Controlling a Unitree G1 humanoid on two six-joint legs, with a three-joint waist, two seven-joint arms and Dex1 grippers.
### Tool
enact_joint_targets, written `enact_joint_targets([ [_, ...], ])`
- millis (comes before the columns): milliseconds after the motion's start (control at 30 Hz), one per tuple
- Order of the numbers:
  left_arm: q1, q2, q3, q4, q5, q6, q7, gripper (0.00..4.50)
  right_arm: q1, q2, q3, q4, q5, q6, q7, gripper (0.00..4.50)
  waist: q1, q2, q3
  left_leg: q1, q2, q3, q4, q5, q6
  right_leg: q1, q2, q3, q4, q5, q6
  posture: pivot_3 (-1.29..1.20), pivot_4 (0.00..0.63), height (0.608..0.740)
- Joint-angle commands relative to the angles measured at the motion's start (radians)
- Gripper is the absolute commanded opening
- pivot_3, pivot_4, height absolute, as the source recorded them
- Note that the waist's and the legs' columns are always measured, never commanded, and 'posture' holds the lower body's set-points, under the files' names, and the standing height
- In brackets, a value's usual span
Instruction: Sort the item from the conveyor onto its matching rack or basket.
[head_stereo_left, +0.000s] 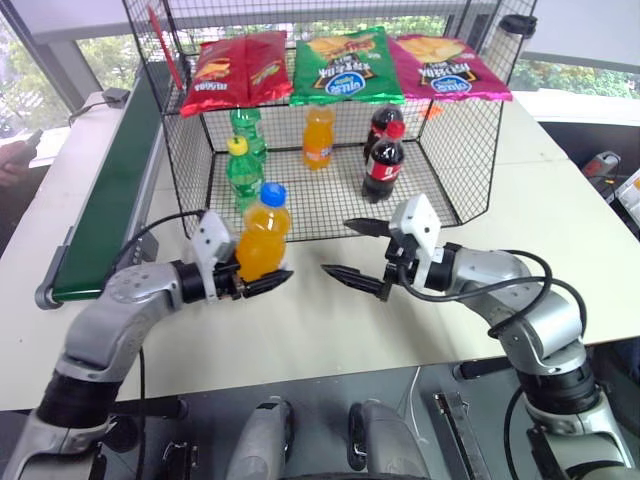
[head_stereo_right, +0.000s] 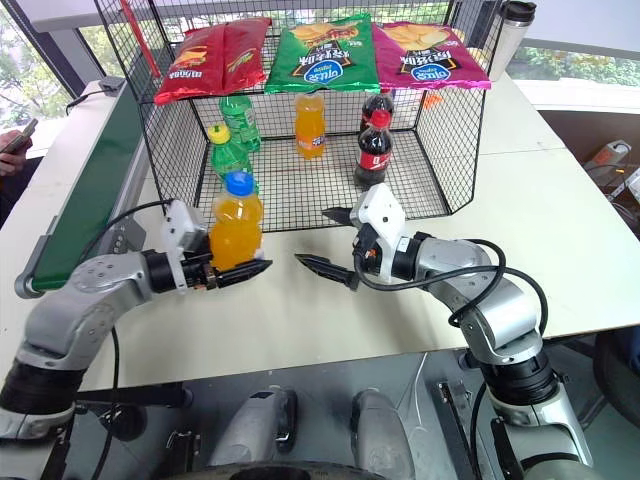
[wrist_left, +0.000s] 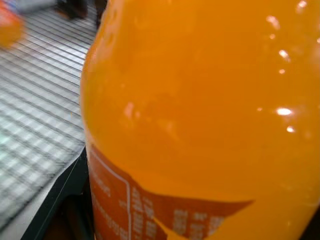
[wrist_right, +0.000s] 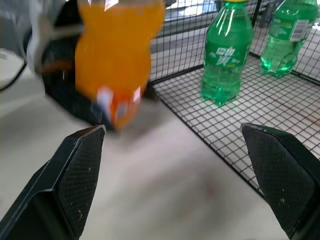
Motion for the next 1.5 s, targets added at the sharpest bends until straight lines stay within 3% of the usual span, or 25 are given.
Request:
enact_joint_targets([
  [33,-0.061,-0.027,-0.026,0.016,0.035,-0.075,-0.054,3.08,-0.038,0.028,-0.006,-0.004,0.012,0.004,-0.022,4.5,0.0,0.0,0.0,0.0,0.0,0.0,0.0,0.0,0.0,0.0,0.0,0.0,0.0,0.0,0.0,0.0,0.15,0.739],
  [300,-0.13,-0.102,-0.081,0.093,0.087,-0.118,-0.114,3.08,-0.112,0.109,-0.01,0.043,0.031,0.046,-0.066,4.5,-0.002,0.0,0.0,0.0,0.0,0.0,0.001,0.0,0.0,0.0,0.002,0.0,0.002,0.0,0.001,0.0,0.15,0.739],
  [900,-0.196,-0.199,-0.104,0.168,0.155,-0.154,-0.15,3.08,-0.144,0.152,0.007,0.026,0.067,0.098,-0.068,4.5,-0.003,0.0,0.0,0.0,0.0,0.0,0.001,0.0,0.0,0.0,0.002,0.0,0.003,0.001,0.002,0.0,0.15,0.739],
  [1000,-0.202,-0.207,-0.101,0.172,0.158,-0.153,-0.148,3.08,-0.144,0.153,0.005,0.036,0.069,0.094,-0.064,3.7,-0.002,0.0,0.0,0.0,0.0,0.0,0.001,0.0,0.0,0.0,0.002,0.0,0.003,0.001,0.002,0.0,0.15,0.739],
  [1067,-0.205,-0.211,-0.099,0.175,0.16,-0.155,-0.147,3.08,-0.144,0.155,0.004,0.041,0.07,0.091,-0.062,2.72,-0.003,0.0,0.0,0.0,0.0,0.0,0.001,0.0,0.0,0.0,0.002,0.0,0.003,0.001,0.002,0.0,0.15,0.739],
  [1100,-0.206,-0.212,-0.098,0.176,0.161,-0.155,-0.145,3.08,-0.143,0.156,0.002,0.041,0.073,0.091,-0.061,2.54,-0.003,0.0,0.0,0.0,0.0,0.0,0.001,0.0,0.0,0.0,0.002,0.0,0.003,0.001,0.002,0.0,0.15,0.739],
  [1500,-0.176,-0.185,-0.07,0.157,0.15,-0.105,-0.131,3.08,-0.135,0.147,-0.012,0.031,0.084,0.093,-0.052,2.52,-0.003,0.0,0.0,0.0,0.0,0.0,0.001,0.0,0.0,0.0,0.002,0.0,0.004,0.001,0.002,0.0,0.15,0.739],
])
